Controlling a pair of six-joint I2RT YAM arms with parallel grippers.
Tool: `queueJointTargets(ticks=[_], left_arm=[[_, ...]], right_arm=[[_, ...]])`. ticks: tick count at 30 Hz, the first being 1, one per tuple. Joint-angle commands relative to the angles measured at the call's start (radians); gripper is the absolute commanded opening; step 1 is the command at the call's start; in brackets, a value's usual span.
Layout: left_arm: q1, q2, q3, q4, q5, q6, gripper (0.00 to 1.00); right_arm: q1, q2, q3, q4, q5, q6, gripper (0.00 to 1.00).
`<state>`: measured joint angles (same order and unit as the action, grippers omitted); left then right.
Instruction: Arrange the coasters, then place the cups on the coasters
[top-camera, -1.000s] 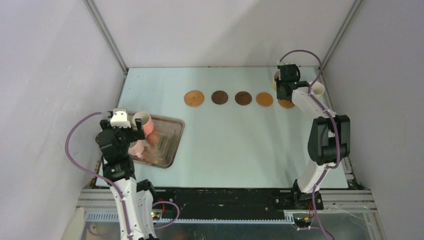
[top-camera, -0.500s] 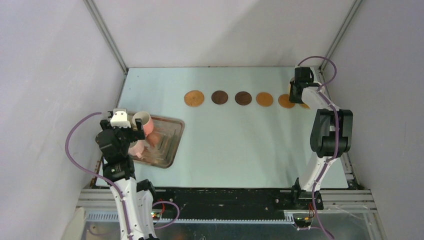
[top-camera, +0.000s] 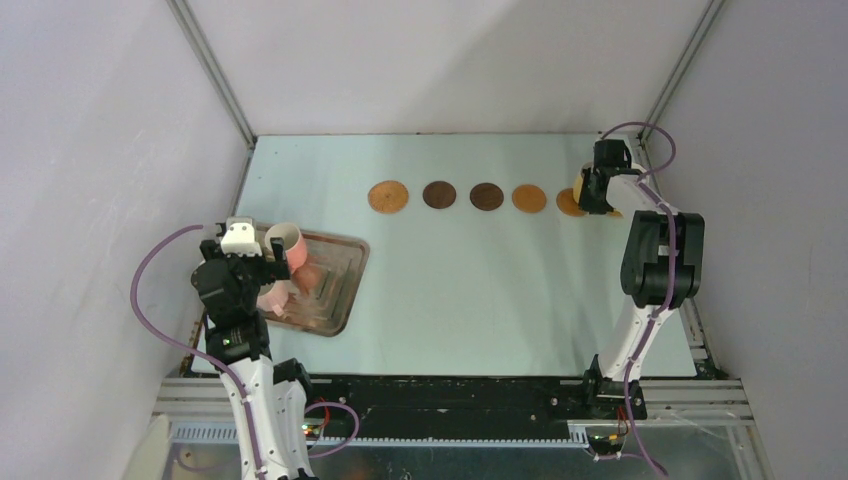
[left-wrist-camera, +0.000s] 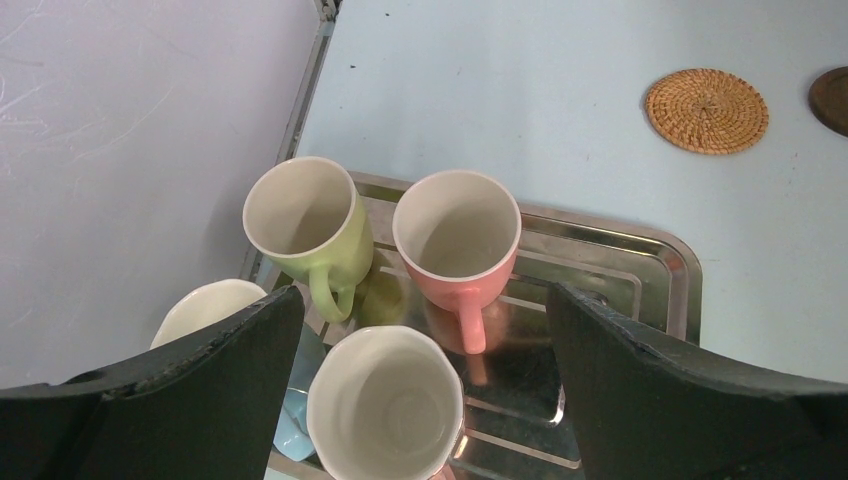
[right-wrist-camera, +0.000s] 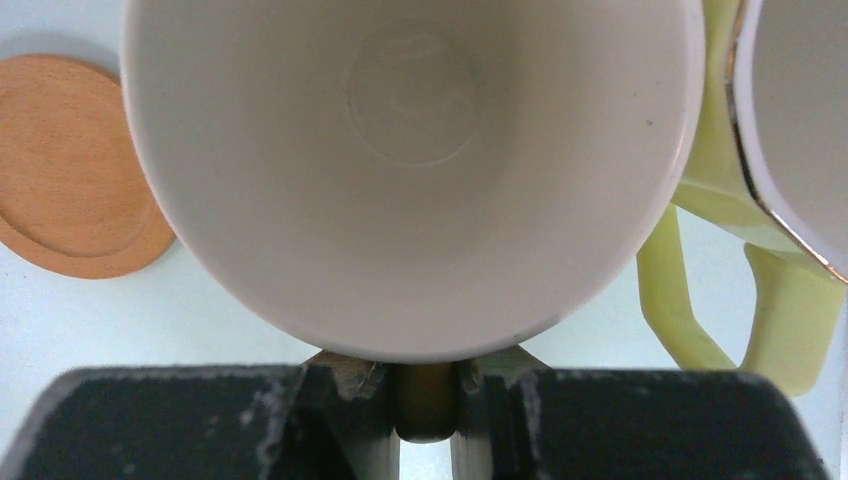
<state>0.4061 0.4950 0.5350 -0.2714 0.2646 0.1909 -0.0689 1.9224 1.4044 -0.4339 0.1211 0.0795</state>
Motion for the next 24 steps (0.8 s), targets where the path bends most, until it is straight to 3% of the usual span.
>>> queueJointTargets(ticks=[1,24], left_arm=[[0.008,-0.007,0.007,0.019,-0.004,-0.006,0.98],[0.008,-0.011,0.005,0.019,-0.003,-0.004,0.98]], right_arm=[[0.009,-0.016,0.023,0.07,-0.019,0.019,0.0],[0.05,-0.018,0.045,0.018,0.009,-0.006,0.0]])
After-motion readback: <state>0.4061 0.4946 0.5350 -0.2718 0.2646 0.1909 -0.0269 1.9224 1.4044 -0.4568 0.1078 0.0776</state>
